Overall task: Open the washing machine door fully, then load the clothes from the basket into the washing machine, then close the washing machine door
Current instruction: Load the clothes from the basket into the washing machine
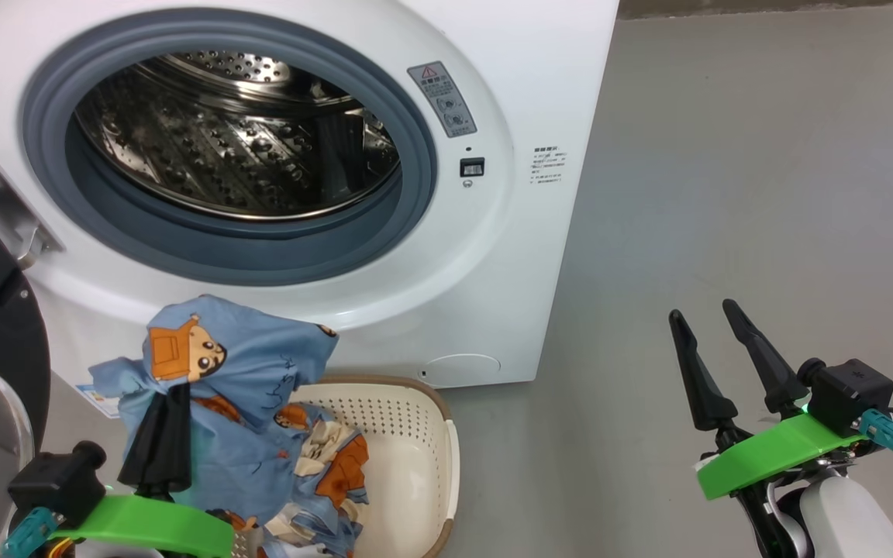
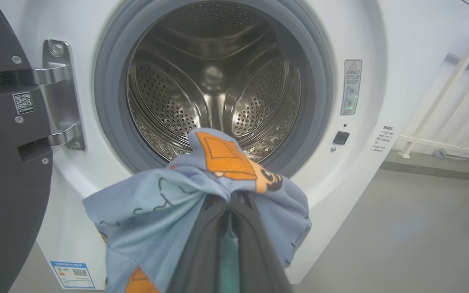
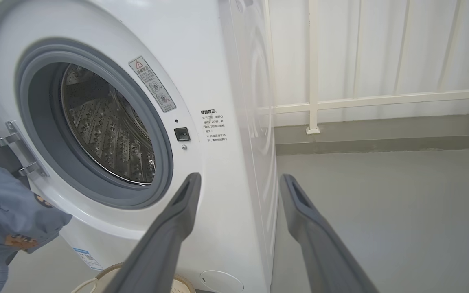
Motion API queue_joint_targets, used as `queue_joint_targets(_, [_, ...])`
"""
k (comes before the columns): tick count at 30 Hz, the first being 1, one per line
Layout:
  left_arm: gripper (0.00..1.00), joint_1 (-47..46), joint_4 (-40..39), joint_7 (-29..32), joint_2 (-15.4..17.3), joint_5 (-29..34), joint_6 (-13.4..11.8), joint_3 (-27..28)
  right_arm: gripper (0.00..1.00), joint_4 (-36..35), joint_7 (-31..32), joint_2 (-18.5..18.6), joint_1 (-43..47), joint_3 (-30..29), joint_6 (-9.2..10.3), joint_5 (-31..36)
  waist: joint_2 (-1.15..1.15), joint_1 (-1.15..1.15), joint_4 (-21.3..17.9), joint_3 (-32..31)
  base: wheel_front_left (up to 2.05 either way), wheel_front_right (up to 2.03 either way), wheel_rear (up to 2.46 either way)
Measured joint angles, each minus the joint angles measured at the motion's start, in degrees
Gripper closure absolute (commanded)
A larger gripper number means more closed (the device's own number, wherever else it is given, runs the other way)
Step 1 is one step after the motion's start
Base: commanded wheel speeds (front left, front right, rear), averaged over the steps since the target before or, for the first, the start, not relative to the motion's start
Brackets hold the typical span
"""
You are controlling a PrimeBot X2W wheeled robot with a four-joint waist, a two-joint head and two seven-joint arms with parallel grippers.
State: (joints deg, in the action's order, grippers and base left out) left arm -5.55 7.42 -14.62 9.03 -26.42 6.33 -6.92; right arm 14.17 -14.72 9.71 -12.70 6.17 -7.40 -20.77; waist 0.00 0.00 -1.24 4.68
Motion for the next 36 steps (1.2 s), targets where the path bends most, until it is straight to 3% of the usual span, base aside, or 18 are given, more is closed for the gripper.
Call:
queue_joint_targets(12, [1.0, -0.59, 0.93, 0.0, -0.18, 0.96, 0.48, 0.91, 0.0, 0.04, 0.0, 0.32, 0.01, 0.66, 0.0, -0.02, 0.0, 0.0, -0.79, 0.68, 0.0, 0.0, 0.0])
queue_joint_targets(20, [1.0, -6.39, 4.34, -0.01, -0.33, 0.99, 0.57, 1.04, 0.0, -0.21, 0.0, 0.36, -0.04, 1.38, 0.0, -0.03, 0.0, 0.0, -1.64, 2.56, 0.0, 0.0, 0.0])
queue_joint_targets(36, [1.0, -33.26, 21.23, -0.02, 0.93, 1.93, 1.0, -0.88, 0.0, -1.89, 0.0, -1.35, -4.53, 2.08, 0.0, 0.18, 0.0, 0.0, -4.36, 12.02, 0.0, 0.0, 0.0])
